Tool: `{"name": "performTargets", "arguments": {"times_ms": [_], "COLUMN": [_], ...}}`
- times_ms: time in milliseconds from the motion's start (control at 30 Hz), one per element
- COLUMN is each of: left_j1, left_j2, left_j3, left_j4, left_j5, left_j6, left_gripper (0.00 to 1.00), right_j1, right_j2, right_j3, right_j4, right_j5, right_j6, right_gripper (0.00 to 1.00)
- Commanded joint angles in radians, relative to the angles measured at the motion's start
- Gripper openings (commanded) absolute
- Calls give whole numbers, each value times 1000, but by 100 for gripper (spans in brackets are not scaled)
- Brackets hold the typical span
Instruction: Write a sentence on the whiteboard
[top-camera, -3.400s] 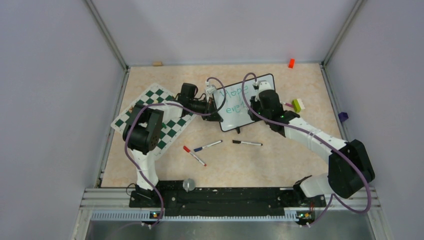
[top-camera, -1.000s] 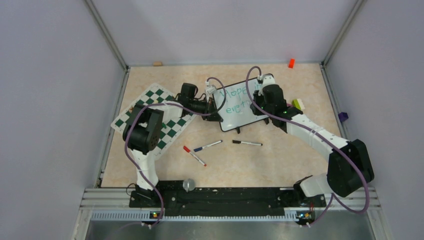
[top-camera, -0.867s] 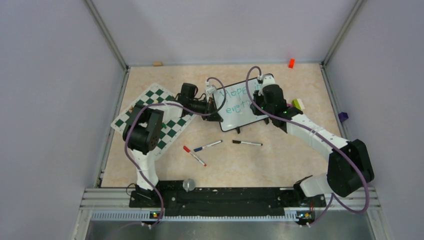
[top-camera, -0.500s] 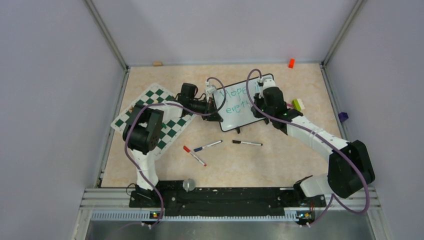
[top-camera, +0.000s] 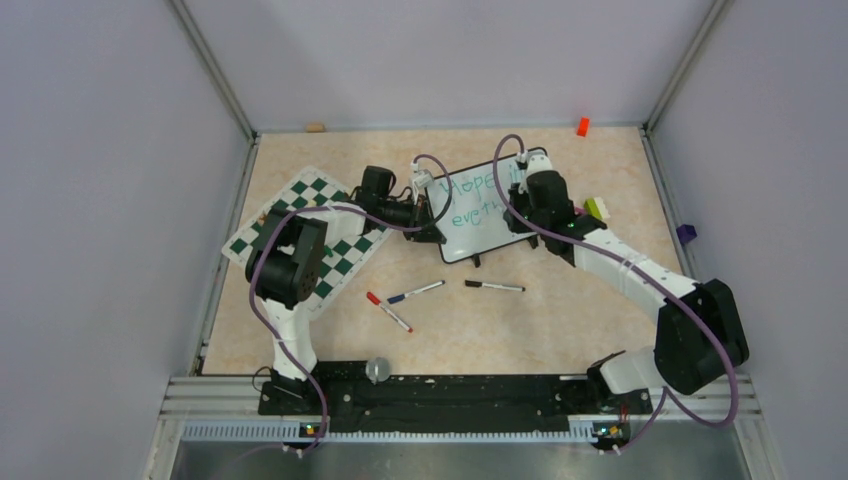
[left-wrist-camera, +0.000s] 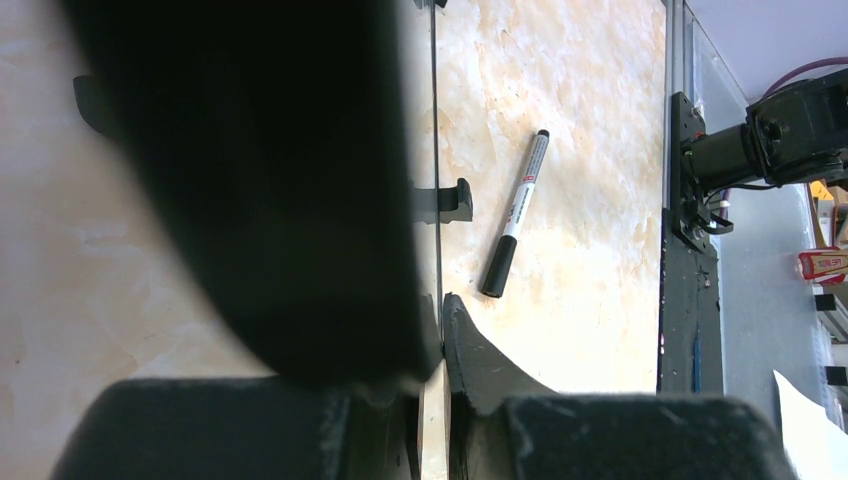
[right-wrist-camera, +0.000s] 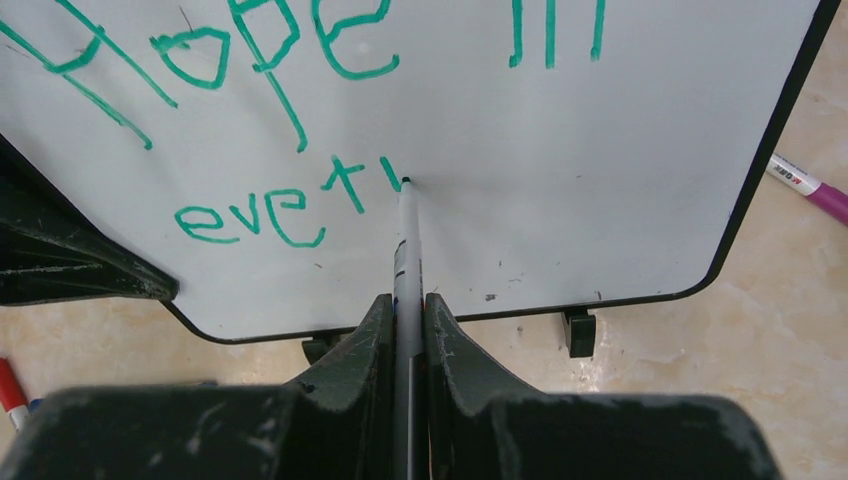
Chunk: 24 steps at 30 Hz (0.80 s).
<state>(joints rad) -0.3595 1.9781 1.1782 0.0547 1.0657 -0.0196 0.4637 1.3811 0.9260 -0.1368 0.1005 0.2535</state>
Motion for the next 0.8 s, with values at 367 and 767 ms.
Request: {"name": "performTargets", "arguments": {"times_ms": [367, 767], "left_j1": [-23, -23], "left_j2": [-7, -9], "left_j3": [6, 5], "left_j4": [-28, -28], "left_j5": [0, 1], "left_j6": [52, 52], "left_gripper": [0, 0], "right_j1": [-20, -19], "right_j2": [19, -26], "right_j3": [62, -73], "right_j4": [10, 33], "right_j5": [10, -22], "right_j6": [-11, 11], "right_gripper": [0, 0]}}
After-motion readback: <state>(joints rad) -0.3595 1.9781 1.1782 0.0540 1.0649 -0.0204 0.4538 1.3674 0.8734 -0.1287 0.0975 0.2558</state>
